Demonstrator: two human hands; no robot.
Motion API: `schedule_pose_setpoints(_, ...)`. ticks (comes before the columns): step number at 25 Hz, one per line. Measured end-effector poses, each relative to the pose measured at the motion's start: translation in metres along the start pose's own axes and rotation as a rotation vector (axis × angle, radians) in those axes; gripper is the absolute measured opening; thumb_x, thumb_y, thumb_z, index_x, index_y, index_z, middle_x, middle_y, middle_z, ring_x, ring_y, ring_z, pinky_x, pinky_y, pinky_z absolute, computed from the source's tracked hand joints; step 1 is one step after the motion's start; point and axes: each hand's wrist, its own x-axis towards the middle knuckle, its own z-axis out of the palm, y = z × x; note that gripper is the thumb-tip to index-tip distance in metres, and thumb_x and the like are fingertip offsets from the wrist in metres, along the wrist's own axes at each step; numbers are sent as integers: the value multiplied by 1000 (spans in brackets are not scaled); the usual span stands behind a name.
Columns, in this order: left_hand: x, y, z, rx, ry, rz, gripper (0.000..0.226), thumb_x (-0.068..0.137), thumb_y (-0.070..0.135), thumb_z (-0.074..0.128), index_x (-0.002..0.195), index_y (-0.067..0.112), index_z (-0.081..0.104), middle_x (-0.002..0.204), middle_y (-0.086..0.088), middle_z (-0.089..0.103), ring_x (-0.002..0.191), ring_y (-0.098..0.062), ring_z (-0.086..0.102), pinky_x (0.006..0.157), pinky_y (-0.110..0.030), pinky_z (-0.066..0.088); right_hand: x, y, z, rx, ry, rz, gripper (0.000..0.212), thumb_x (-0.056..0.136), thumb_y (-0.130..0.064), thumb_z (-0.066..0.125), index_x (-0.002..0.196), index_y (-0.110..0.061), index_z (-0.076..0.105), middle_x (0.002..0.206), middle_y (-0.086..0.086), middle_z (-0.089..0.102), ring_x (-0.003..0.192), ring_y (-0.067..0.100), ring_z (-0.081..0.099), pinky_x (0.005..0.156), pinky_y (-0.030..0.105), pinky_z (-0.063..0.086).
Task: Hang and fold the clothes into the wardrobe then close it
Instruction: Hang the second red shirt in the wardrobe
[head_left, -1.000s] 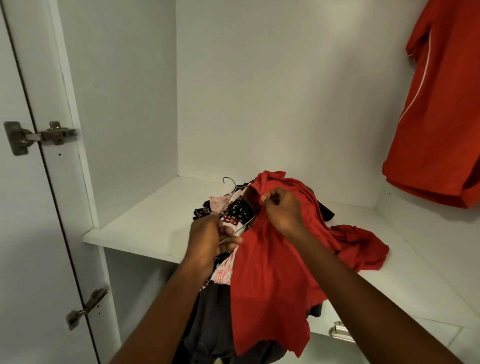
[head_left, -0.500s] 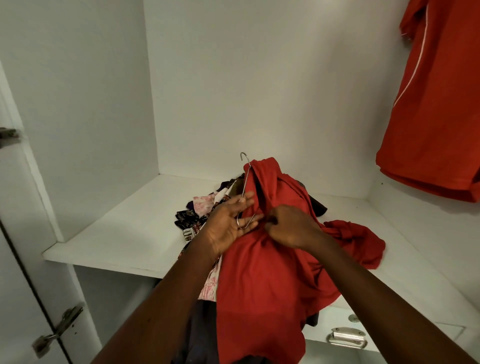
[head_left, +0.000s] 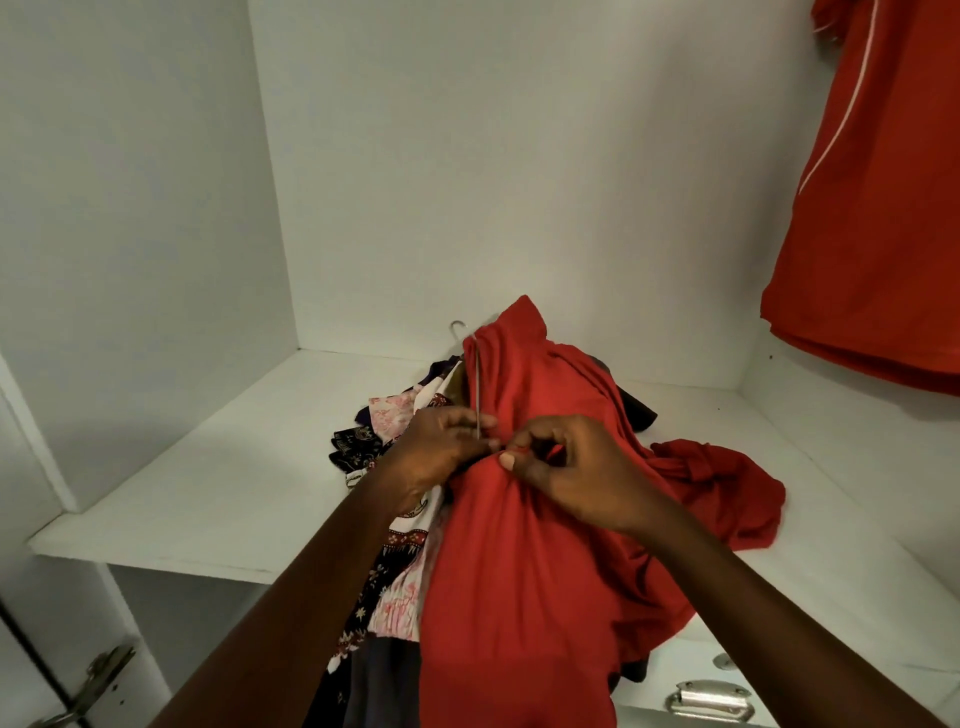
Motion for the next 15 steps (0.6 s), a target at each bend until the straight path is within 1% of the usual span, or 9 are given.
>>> schedule_pose_setpoints(2, -8, -3, -14, 179, -30, -83, 26, 85, 14, 83, 110, 11, 75, 103, -18, 76, 88, -27, 74, 75, -41, 64, -2, 10, 4, 55, 30, 53, 5, 92, -21, 74, 89, -22, 78, 84, -4, 75, 79, 17, 70, 72, 37, 56)
schedule_pose_setpoints(4, -20, -2, -25, 308, -54, -167, 27, 85, 14, 84, 109, 9, 72, 93, -18, 73, 76, -22, 71, 67, -37, 64, -4, 18, 11, 67, 27, 96, 4, 92, -22, 74, 92, -23, 78, 87, -6, 76, 83, 14, 71, 78, 37, 58)
schedule_pose_setpoints(5, -24, -1, -28, 341, -41, -203, 31, 84, 16, 85, 110, 10, 69, 90, -16, 72, 73, -21, 70, 63, -35, 63, -4, 22, 15, 68, 17, 111, 5, 93, -25, 73, 96, -24, 77, 90, -8, 75, 85, 10, 70, 79, 35, 58)
schedule_pose_setpoints(7, -25, -3, -30, 332, 50, -214, 41, 82, 32, 87, 111, 14, 65, 89, -12, 73, 69, -20, 72, 57, -30, 59, -1, 25, 21, 32, 2, 142, 21, 94, -35, 71, 113, -28, 71, 99, -13, 72, 92, 4, 67, 81, 27, 55)
schedule_pose_setpoints(9, -18, -2, -25, 337, 182, -140, 40, 85, 43, 82, 106, 12, 68, 83, -10, 75, 62, -18, 72, 55, -29, 58, 5, 25, 23, -25, -2, 207, 35, 96, -42, 66, 129, -31, 61, 111, -11, 67, 99, 5, 63, 85, 26, 52)
schedule_pose_setpoints(10, -14, -1, -20, 361, 226, -107, 36, 88, 42, 80, 101, 11, 71, 77, -10, 75, 59, -18, 72, 55, -29, 58, 9, 25, 24, -50, -9, 234, 38, 97, -44, 63, 132, -31, 57, 112, -8, 66, 99, 6, 62, 83, 24, 51)
schedule_pose_setpoints(12, -9, 0, -11, 428, 231, -102, 24, 90, 30, 80, 90, 7, 71, 68, -10, 74, 54, -16, 69, 53, -28, 58, 14, 28, 26, -91, -29, 251, 40, 98, -46, 62, 134, -30, 55, 107, -6, 66, 92, 4, 61, 73, 18, 46)
schedule_pose_setpoints(13, -11, 1, -9, 442, 216, -126, 20, 89, 23, 81, 87, 5, 70, 66, -10, 73, 52, -15, 67, 51, -27, 56, 15, 29, 28, -99, -35, 256, 41, 97, -47, 61, 134, -30, 55, 104, -7, 65, 89, 1, 59, 70, 15, 43)
schedule_pose_setpoints(15, -22, -3, -15, 418, 188, -193, 19, 85, 14, 83, 87, 0, 70, 65, -10, 71, 49, -15, 64, 48, -26, 53, 17, 34, 30, -85, -33, 268, 42, 97, -48, 61, 135, -29, 55, 101, -9, 63, 87, -1, 58, 68, 15, 41)
